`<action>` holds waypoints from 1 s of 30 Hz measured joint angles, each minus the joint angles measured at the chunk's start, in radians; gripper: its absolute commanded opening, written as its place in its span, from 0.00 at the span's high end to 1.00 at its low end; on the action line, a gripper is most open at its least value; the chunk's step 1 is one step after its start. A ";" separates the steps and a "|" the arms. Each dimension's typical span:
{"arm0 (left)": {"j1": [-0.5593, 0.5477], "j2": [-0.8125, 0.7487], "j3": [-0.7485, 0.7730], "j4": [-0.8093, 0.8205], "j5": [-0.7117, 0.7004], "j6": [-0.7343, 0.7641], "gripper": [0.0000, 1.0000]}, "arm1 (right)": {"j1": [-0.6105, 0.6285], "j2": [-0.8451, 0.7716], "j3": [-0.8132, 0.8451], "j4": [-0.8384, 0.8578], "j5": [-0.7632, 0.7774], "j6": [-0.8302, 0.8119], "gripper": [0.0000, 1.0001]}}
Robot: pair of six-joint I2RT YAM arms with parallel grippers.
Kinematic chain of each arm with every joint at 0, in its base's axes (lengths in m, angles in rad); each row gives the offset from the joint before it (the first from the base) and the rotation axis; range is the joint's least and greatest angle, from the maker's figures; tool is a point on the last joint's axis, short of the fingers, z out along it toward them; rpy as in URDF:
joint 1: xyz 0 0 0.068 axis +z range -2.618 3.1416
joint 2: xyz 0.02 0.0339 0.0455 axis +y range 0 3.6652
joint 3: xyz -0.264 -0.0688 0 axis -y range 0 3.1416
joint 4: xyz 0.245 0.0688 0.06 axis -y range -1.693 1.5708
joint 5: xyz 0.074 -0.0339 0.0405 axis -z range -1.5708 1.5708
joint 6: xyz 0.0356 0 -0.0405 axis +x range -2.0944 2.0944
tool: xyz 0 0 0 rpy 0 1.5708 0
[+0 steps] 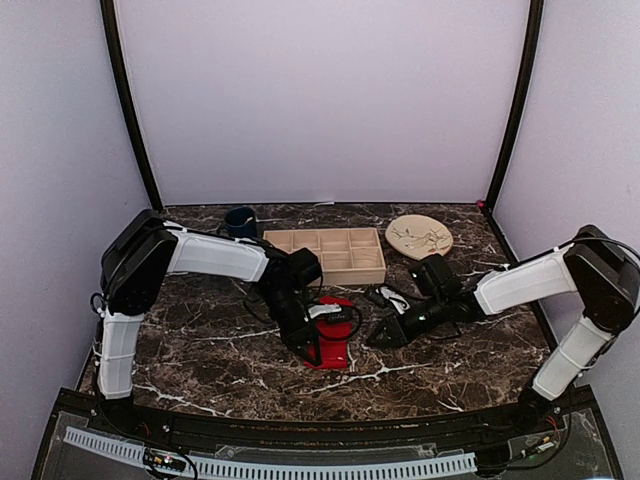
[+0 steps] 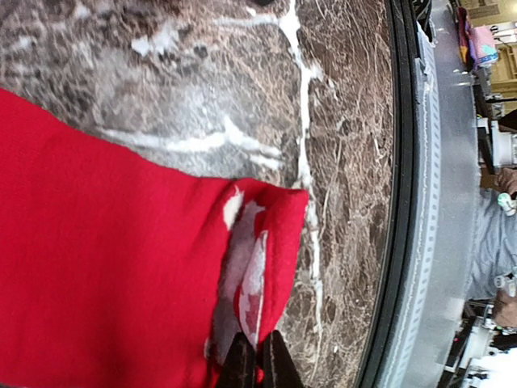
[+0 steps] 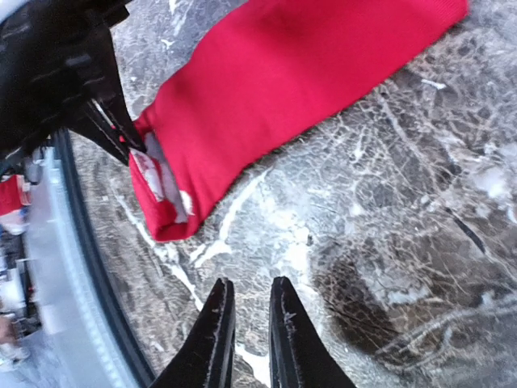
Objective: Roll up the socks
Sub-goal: Roll the sock at the center of the board.
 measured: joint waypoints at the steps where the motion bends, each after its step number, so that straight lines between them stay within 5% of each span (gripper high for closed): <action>1: 0.001 0.003 0.000 -0.003 0.005 0.000 1.00 | 0.012 -0.015 -0.007 0.000 0.032 -0.007 0.84; 13: 0.007 0.045 0.012 -0.097 0.139 -0.016 1.00 | 0.280 -0.116 0.018 -0.069 0.351 -0.150 0.82; 30: 0.010 0.073 0.004 -0.114 0.193 -0.020 1.00 | 0.491 0.015 0.180 -0.230 0.499 -0.319 0.79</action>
